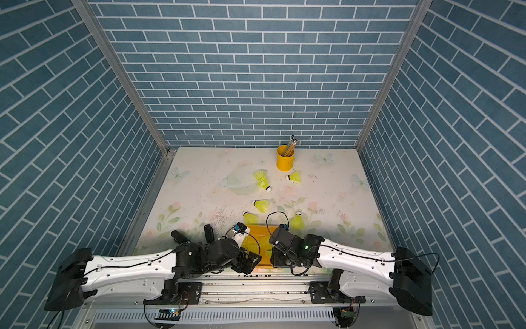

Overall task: Put the shuttlecocks into the storage box
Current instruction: Place the shuttlecock in the storage box.

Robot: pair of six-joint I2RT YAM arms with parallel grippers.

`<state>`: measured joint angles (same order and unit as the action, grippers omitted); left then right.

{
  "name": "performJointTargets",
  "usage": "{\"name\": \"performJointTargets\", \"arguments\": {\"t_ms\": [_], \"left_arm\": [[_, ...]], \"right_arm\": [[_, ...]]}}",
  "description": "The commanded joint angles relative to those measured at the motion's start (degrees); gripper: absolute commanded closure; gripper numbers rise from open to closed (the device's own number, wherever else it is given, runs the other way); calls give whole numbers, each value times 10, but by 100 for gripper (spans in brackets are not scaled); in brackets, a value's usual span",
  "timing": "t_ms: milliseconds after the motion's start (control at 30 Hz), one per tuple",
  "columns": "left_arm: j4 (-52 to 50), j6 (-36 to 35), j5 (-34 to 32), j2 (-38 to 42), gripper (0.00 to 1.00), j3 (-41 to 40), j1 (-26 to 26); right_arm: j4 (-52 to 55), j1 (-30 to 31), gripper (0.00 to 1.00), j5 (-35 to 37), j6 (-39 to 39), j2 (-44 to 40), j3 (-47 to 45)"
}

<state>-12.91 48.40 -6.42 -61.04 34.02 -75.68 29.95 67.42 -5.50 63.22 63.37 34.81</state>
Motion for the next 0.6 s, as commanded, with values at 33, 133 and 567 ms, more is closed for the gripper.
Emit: {"name": "performJointTargets", "arguments": {"t_ms": [33,133,567], "left_arm": [[1,-8,-10,-4,6,17,-3],[0,-9,-12,-4,6,18,-3],[-12,-2,-23,4,6,26,-3]], "right_arm": [[9,-4,60,-2,-1,-3,5],[11,-5,60,-1,-2,-4,9],[59,-5,46,25,-6,-26,49]]}}
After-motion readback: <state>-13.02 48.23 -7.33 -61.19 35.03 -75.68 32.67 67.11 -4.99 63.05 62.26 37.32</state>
